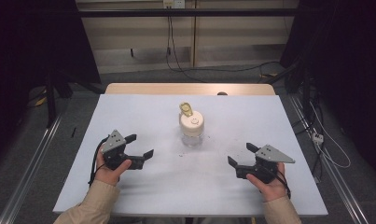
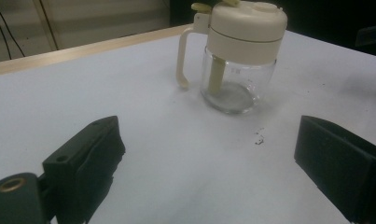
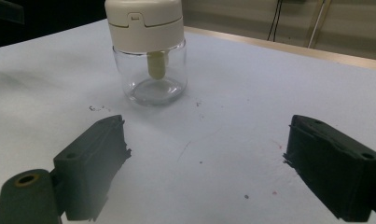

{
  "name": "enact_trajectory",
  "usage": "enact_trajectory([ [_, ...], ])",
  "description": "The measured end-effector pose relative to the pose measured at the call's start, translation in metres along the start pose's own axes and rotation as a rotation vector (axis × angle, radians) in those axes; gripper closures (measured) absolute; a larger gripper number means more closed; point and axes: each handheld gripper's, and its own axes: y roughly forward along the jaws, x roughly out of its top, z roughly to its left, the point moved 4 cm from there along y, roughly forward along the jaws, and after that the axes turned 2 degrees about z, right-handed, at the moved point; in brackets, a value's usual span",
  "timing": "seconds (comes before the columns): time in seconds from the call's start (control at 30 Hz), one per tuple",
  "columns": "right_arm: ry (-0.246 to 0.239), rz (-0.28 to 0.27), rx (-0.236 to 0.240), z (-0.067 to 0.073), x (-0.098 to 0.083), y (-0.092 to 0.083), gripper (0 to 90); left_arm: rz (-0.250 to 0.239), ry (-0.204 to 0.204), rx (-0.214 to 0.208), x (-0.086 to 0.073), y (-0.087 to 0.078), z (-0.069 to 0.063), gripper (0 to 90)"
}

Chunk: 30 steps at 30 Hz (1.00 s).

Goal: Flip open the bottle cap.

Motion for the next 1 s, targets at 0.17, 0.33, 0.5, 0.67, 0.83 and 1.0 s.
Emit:
enact_trajectory([
  [0.17,-0.004,0.005,0.002,0.001,-0.002,-0.001,11.9,0.005,-0.001,0.0,-0.004,-0.006,0.001,7.3],
  [0.33,-0.008,0.015,-0.001,0.001,-0.006,-0.002,11.9,0.01,-0.006,0.0,-0.009,-0.013,0.002,7.3],
  [0.5,-0.01,0.019,-0.004,0.0,-0.01,-0.006,11.9,0.021,-0.007,0.0,-0.014,-0.018,0.004,7.2],
  [0.67,-0.006,0.014,-0.007,-0.002,-0.012,-0.01,11.9,0.02,-0.009,0.002,-0.017,-0.022,0.006,7.2],
  [0.83,-0.013,0.018,-0.005,-0.002,-0.014,-0.013,11.9,0.023,-0.006,0.0,-0.02,-0.026,0.007,7.1],
  [1.0,-0.014,0.016,-0.011,-0.004,-0.016,-0.016,11.9,0.034,-0.007,0.007,-0.024,-0.03,0.008,7.1],
])
